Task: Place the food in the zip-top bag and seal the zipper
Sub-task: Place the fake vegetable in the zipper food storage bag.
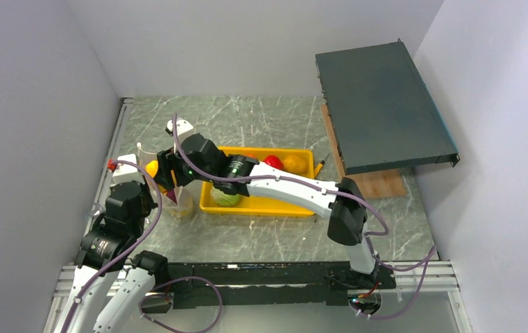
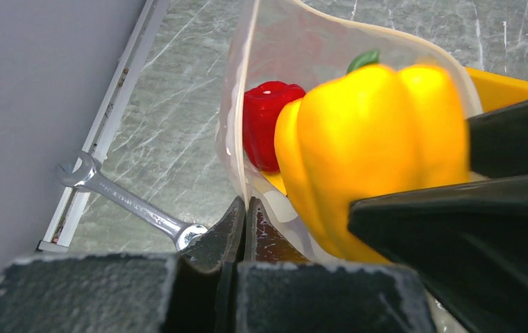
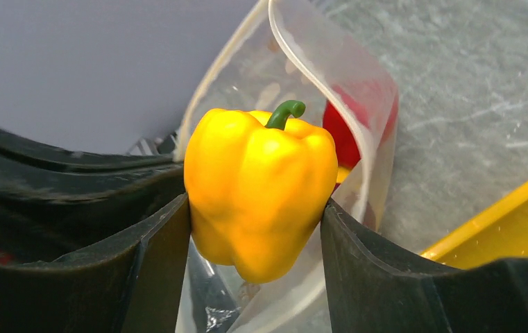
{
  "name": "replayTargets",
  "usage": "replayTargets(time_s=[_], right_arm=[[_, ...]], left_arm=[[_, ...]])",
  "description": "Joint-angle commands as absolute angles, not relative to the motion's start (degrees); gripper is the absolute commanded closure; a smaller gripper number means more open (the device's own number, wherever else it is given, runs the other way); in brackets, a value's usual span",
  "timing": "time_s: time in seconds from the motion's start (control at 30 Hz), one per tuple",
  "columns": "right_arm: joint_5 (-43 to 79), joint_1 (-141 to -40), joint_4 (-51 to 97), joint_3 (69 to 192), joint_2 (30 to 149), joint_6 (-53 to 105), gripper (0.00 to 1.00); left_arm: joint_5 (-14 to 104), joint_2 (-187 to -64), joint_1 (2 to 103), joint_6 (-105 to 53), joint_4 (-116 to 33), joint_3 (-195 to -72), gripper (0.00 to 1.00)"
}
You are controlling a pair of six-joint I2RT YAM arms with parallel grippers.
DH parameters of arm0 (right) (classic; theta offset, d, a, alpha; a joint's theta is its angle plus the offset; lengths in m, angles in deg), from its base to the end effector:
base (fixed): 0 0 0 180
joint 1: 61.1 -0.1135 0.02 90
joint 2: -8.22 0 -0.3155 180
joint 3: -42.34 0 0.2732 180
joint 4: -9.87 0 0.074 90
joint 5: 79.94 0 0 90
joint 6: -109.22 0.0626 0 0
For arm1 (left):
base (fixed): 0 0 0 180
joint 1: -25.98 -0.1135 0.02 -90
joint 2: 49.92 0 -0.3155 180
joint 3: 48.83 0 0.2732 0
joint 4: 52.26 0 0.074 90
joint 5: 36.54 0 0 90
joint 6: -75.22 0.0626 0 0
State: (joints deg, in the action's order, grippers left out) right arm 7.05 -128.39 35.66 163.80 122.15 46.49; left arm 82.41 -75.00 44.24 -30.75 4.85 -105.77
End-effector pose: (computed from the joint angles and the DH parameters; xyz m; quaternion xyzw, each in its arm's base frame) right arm 0.2148 0.5047 0.3949 -0.2627 0.7664 0.4159 0.4130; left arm 0.0881 0.0028 0.3365 -0.1175 0.8203 0.0492 0.5576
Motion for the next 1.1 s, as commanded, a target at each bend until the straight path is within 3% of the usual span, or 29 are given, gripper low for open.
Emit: replayTargets(time_s=[0.0,0.13,0.3,0.43,0.63,1.07], right_arm=[[4.7,-128.5,37.2,167.4,123.3,47.6,0.97],[3.8,-128.5,38.4,169.0,125.0,47.2,0.79],[1.6,-128.5,41.3,173.2,127.8,46.2,0.40],[1.3,-128.5,43.2,176.6,129.0,45.0,0.26],[1.2,-128.4,43.4,177.2,128.2,43.9,0.18],[-0.5,-128.3,43.1,171.0,118.8,42.2,0.16]], left_arm=[[83.6,-74.6,44.3,-31.1,3.4,-105.6,1.00],[83.6,-74.9,44.3,-31.1,3.4,-105.6,1.00],[83.9,-74.9,44.3,-31.2,3.5,-105.7,1.00],[83.9,-74.8,44.3,-31.2,3.4,-105.6,1.00],[83.8,-75.1,44.3,-31.2,3.5,-105.7,1.00],[83.5,-75.2,44.3,-31.1,3.4,-105.6,1.00]])
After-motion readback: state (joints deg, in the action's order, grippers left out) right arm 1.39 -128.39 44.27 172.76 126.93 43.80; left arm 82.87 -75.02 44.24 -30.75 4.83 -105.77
